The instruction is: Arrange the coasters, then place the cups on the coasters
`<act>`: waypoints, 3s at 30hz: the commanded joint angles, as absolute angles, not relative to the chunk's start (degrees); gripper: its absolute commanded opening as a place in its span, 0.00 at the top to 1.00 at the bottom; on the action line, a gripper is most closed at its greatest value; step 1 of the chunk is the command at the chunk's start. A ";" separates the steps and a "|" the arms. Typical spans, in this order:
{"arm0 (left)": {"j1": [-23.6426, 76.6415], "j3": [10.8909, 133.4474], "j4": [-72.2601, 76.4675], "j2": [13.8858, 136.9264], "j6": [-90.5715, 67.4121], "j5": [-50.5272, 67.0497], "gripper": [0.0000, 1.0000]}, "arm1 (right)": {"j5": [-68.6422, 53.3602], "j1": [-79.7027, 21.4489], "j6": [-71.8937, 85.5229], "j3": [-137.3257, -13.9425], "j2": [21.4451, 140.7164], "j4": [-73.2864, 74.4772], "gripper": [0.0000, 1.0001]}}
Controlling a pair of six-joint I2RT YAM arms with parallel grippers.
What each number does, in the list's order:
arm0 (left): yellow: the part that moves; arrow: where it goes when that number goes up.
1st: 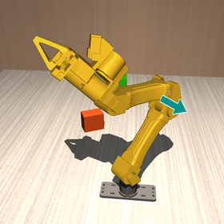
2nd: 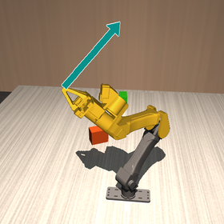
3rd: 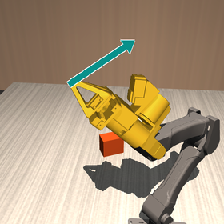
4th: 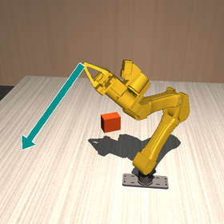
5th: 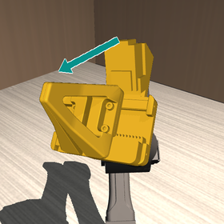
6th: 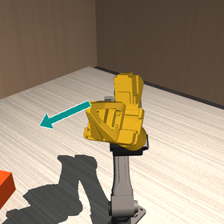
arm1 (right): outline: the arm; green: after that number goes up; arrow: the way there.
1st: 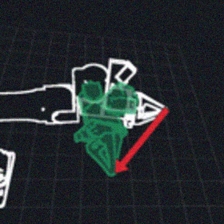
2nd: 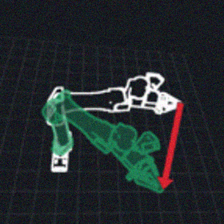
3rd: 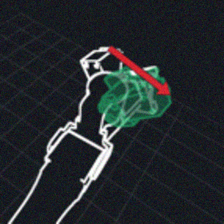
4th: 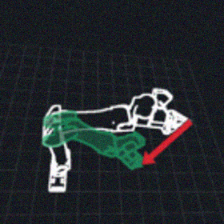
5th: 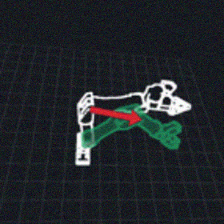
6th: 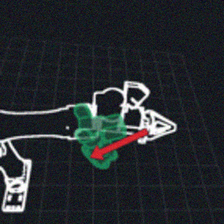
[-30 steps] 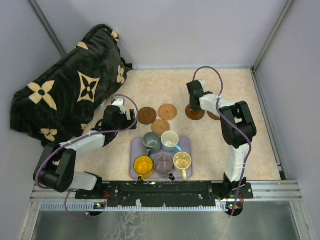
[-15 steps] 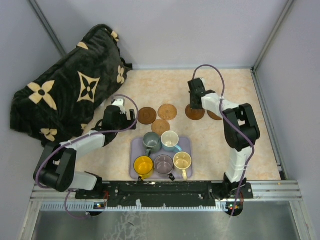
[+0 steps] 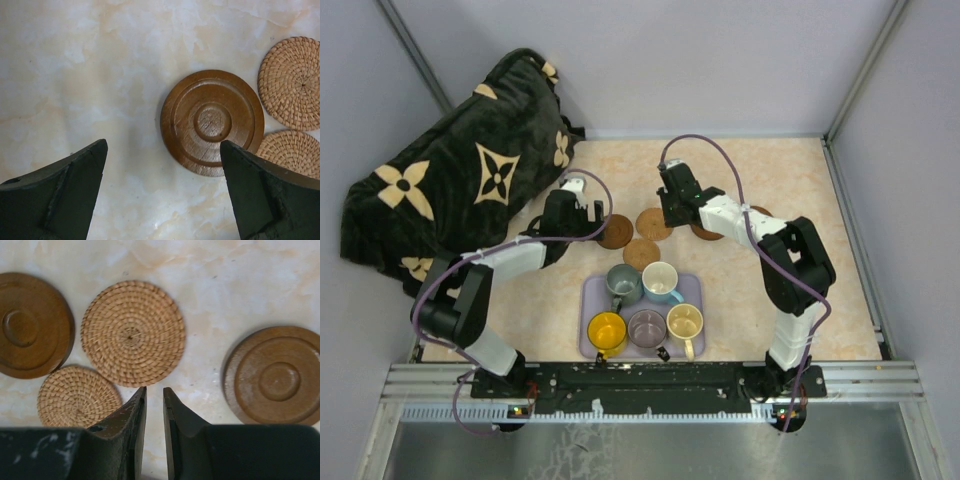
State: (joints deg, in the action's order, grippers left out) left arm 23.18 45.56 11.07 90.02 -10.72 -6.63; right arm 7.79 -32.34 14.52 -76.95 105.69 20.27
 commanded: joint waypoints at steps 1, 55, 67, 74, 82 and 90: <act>24.42 50.73 8.35 94.20 -9.19 -9.26 0.00 | 6.64 -34.09 14.10 -79.90 105.96 19.74 0.80; 21.33 61.61 -7.98 107.12 -15.62 -17.48 0.42 | 5.55 -34.19 15.56 -80.31 109.00 18.01 0.75; 13.81 59.81 -10.73 103.62 -17.26 -16.93 0.46 | 0.96 -36.31 13.80 -76.73 107.75 18.84 0.75; 13.78 58.53 -10.33 103.15 -17.83 -15.55 0.46 | 0.06 -39.70 13.54 -72.39 106.63 19.31 0.74; 13.80 57.71 -10.01 102.61 -17.69 -14.12 0.46 | -3.11 -42.13 12.18 -77.23 114.22 21.64 0.74; 13.80 58.00 -9.44 103.12 -17.74 -12.55 0.47 | -5.24 -42.93 10.87 -89.40 125.02 24.76 0.74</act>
